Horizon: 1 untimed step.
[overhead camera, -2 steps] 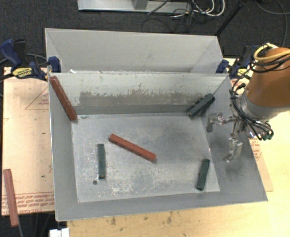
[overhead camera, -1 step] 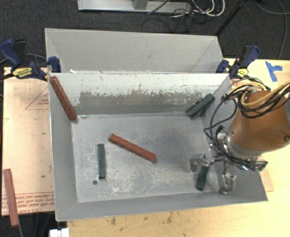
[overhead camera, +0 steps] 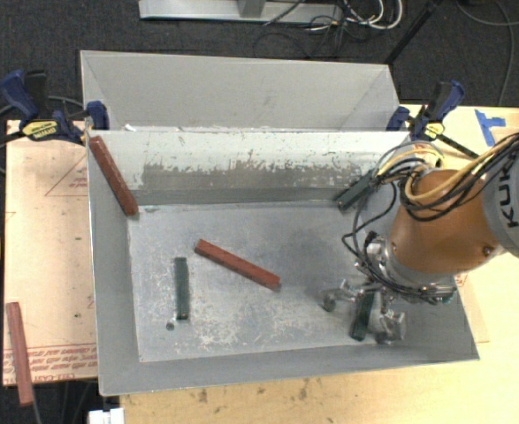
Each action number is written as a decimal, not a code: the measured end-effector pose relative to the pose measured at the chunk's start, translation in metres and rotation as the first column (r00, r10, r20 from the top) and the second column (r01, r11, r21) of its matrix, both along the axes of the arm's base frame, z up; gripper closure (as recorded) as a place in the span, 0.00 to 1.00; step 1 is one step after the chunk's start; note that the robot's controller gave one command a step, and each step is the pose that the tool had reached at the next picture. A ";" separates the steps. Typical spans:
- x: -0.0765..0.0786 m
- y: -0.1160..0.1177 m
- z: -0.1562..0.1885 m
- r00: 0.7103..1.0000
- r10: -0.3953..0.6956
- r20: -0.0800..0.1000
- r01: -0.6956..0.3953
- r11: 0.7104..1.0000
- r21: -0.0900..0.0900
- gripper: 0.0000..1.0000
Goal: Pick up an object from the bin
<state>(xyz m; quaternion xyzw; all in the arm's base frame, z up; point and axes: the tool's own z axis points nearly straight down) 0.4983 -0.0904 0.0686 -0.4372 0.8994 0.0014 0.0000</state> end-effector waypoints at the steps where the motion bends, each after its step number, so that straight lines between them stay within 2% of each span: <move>1: 0.000 -0.001 0.001 1.000 0.002 0.002 -0.002 1.000 -0.002 1.00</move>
Offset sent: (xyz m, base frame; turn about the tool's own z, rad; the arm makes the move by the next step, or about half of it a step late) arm 0.0000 0.0000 0.0000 0.0000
